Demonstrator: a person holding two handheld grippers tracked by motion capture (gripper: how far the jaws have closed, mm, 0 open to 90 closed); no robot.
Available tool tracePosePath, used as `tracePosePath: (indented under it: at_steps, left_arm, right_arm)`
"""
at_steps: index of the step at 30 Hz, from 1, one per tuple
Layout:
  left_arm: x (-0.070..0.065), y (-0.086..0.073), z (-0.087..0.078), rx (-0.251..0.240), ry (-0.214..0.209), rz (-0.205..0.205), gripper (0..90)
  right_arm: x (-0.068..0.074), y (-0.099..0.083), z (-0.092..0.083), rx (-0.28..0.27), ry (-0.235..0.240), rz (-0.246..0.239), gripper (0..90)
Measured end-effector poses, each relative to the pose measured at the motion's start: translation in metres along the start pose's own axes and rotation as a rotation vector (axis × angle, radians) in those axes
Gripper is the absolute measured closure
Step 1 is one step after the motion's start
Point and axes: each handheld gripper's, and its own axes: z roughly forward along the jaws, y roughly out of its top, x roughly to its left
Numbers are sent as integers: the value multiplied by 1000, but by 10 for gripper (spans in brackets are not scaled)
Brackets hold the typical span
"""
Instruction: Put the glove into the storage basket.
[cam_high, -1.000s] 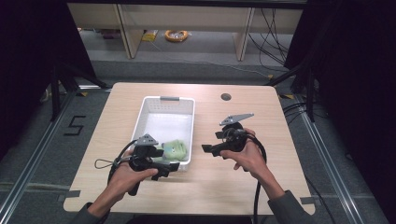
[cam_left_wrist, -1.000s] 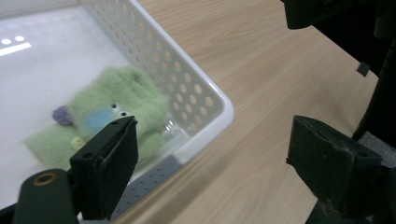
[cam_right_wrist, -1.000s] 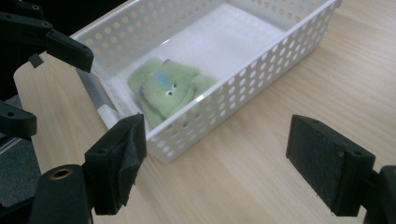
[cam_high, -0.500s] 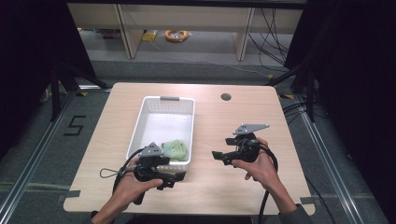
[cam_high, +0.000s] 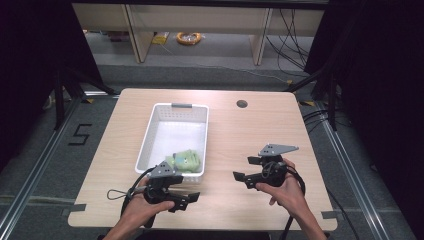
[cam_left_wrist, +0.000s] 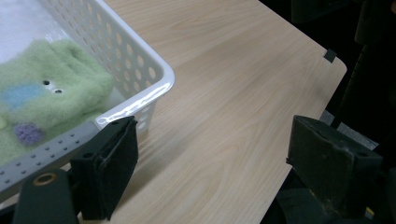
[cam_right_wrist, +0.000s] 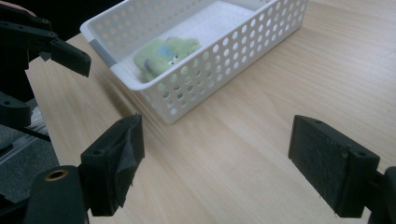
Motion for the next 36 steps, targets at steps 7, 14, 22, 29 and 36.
tracePosePath:
  at_steps: [7, 14, 22, 29, 36]
  left_arm:
    - [-2, -8, 1, -1, 6, 26, 156]
    - [-3, -18, 2, 16, 21, 56, 156]
    - [-5, -26, 5, 16, 26, 46, 157]
    - [-10, -35, 9, 34, 25, 57, 156]
    - [-12, -43, 11, 57, 23, 61, 157]
  right_arm:
    - [3, -12, -6, 5, -1, 10, 194]
    - [6, -25, -10, -15, 6, 28, 187]
    - [5, -40, -8, -7, 22, 35, 184]
    - [4, -51, -10, -11, 22, 48, 179]
    - [2, -60, -13, -5, 17, 12, 175]
